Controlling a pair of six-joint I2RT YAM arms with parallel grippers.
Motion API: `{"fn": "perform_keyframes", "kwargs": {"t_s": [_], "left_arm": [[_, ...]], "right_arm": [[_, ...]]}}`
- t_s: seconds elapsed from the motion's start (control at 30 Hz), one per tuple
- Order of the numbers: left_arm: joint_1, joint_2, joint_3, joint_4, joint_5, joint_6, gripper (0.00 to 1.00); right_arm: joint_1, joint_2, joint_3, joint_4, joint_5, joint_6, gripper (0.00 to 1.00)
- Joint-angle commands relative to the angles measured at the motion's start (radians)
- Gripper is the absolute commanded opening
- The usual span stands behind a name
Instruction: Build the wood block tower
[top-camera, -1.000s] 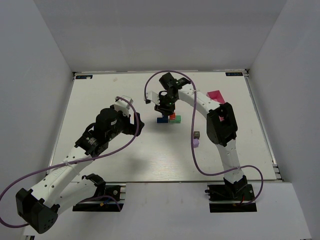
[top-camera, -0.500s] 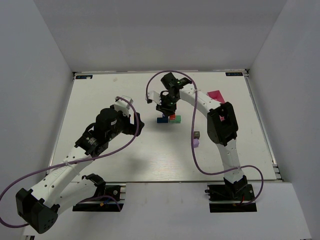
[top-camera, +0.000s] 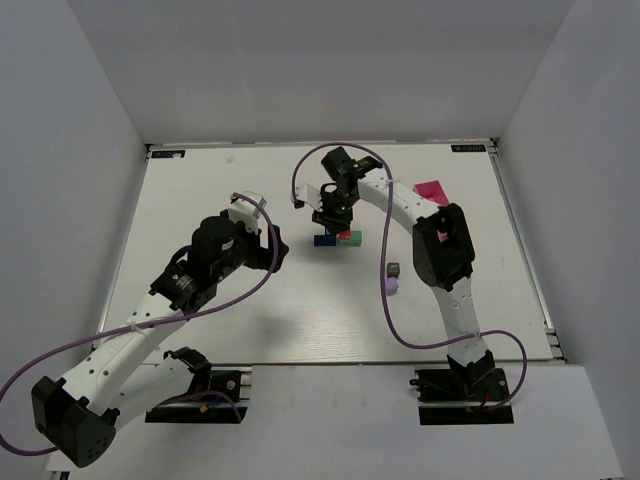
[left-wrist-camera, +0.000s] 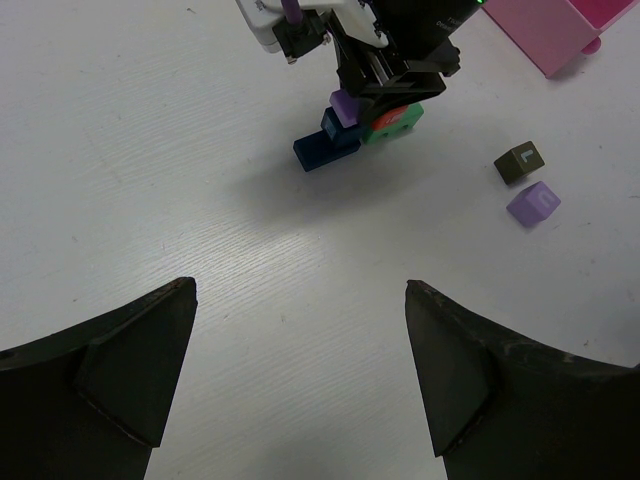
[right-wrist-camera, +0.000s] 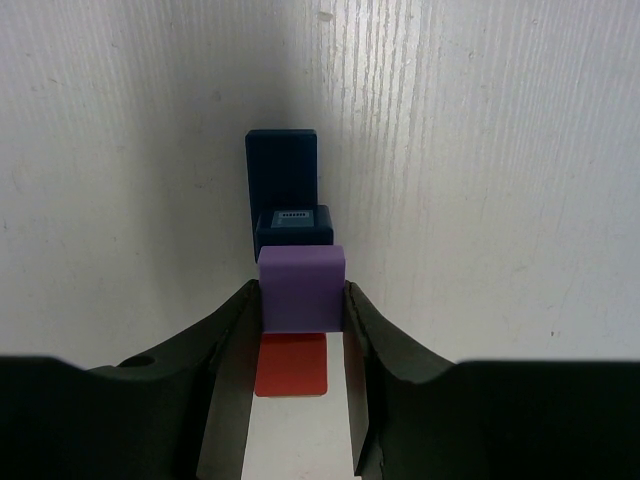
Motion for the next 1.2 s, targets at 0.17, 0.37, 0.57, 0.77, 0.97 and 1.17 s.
{"fn": "perform_keyframes", "kwargs": {"t_s": [0.17,0.37,0.57,0.77,0.97,1.17], "left_arm": [[0.004,-0.012,0.001,0.014,-0.004,-0.003,0.94],[0.004,-0.012,0.001,0.014,-0.004,-0.003,0.94],[0.004,-0.003,0.001,0.014,-0.004,-0.003,0.94],[0.004,-0.003,0.001,0.014,-0.004,-0.003,0.94],[0.004,-0.003,0.001,0.014,-0.004,-0.003,0.94],[0.004,-0.003,0.001,0.014,-0.004,-0.003,0.94]], "right_arm": [[-0.002,0.008,-0.009,0.009,-0.017,-0.011,0.22],[-0.009,0.010,-0.009,0.010,-0.017,-0.009,0.27],[-0.003,0.010,-0.012,0.010,-0.019,-0.011,0.32],[0.000,0.011,-0.014,0.011,-0.019,-0.011,0.35],[0.000,0.010,-0.020,0.010,-0.019,-0.012,0.39],[0.001,0.008,-0.023,0.008,-0.017,-0.014,0.53]]}}
